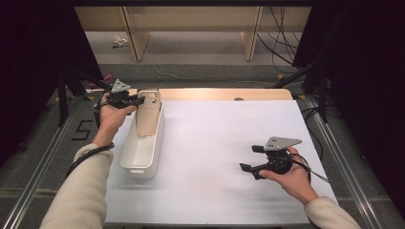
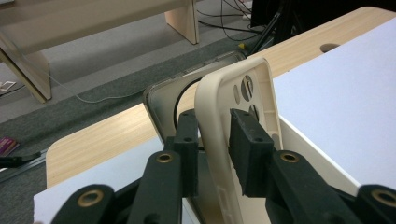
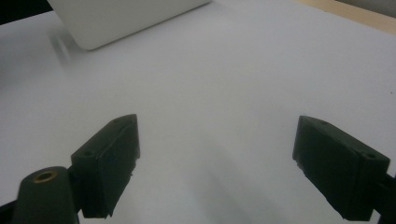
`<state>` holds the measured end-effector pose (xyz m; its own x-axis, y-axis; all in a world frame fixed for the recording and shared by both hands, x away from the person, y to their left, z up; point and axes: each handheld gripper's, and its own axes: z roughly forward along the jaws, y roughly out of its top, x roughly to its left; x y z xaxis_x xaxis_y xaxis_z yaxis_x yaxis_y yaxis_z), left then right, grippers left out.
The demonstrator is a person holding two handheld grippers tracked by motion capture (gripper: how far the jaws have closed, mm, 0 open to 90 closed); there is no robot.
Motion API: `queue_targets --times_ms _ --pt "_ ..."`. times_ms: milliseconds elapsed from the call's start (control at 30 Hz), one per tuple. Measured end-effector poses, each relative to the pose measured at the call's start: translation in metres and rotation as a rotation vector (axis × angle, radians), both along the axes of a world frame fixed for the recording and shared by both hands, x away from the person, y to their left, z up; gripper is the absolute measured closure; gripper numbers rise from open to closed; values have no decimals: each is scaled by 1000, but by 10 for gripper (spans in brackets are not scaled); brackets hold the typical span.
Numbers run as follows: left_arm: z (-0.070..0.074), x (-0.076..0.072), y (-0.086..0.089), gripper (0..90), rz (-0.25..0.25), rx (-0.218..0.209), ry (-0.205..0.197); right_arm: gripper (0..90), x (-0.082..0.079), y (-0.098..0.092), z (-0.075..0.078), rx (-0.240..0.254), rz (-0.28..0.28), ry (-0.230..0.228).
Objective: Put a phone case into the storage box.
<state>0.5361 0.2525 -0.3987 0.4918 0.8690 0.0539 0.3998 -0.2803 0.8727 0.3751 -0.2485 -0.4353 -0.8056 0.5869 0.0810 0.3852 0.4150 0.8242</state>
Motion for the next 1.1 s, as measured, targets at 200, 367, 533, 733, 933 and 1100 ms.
queue_targets --times_ms 200,367,533,733,933,1100 --pt "1 2 -3 704 16 25 6 157 0 0 0 0 1 1" --pt "1 3 -3 688 28 43 12 157 0 0 0 0 1 2" --pt "1 3 -4 669 35 67 12 157 0 0 0 -1 1 3" --pt "4 2 -1 641 56 95 14 157 0 -1 0 -2 0 2" --pt "5 0 2 627 69 100 18 158 0 0 0 -2 0 2" --pt "6 -5 2 599 70 90 19 158 0 -1 0 -4 -2 2"
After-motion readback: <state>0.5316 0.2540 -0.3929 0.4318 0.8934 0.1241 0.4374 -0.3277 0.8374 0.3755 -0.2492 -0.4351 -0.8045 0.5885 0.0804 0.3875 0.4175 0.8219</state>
